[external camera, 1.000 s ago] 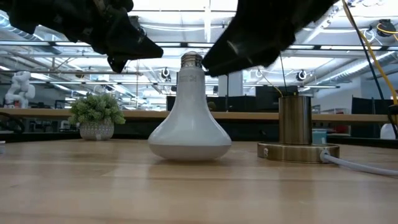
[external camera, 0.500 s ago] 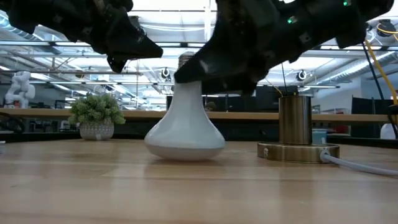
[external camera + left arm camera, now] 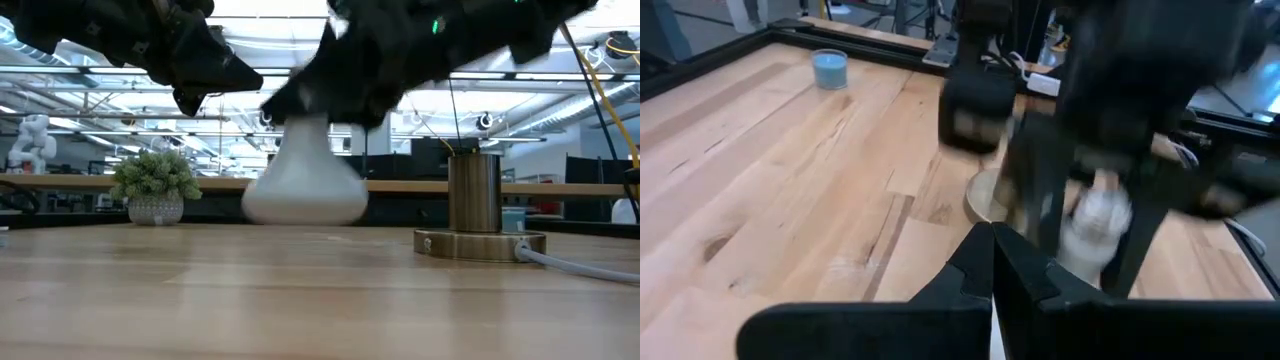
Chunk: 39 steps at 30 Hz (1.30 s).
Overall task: Screw lightbulb
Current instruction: Insert the lightbulb into the desk lamp
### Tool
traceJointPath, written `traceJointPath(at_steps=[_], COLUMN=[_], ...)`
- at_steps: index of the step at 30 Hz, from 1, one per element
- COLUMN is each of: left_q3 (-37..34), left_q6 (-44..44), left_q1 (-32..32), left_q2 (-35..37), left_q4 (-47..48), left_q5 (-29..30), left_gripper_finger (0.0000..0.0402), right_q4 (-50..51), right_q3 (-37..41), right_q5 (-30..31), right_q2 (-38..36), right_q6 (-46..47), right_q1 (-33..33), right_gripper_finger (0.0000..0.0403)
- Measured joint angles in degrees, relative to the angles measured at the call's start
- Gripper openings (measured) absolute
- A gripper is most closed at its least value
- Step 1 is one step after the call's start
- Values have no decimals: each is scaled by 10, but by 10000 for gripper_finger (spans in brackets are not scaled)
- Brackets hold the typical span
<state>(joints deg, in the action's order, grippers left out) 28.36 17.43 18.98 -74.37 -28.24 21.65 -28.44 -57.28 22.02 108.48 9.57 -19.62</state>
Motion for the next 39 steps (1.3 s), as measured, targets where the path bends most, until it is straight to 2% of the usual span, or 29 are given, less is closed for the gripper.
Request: traceJointPath(at_steps=[5, 11, 15, 20, 24, 28, 34, 39], left_q3=[0, 0, 0, 0, 0, 0, 0, 0], left_q6=[-2, -2, 7, 48, 49, 50, 50, 50], left_q1=[-2, -10, -21, -21, -21, -21, -21, -21], left_q2=[0, 0, 0, 0, -3, -3, -3, -3], left_q4=[-5, -12, -15, -33, -47, -56, -62, -65], left_q5=[1, 3, 3, 2, 3, 2, 2, 3], left_gripper_finger=[0, 0, 0, 0, 0, 0, 0, 0], right_q4=[91, 312, 462, 671, 857, 954, 937, 891], right_q3=[-1, -1, -1, -1, -1, 0, 41, 74], right_q5=[18, 93, 178, 252, 235, 183, 114, 55], right_q2=[-99, -252, -336, -396, -397, -357, -271, -216], right_q6=[-39, -36, 26, 174, 258, 246, 120, 18], right_q1=[-7, -42, -89, -158, -193, -198, -163, -77], right_gripper_finger=[128, 128, 128, 128, 128, 128, 128, 128])
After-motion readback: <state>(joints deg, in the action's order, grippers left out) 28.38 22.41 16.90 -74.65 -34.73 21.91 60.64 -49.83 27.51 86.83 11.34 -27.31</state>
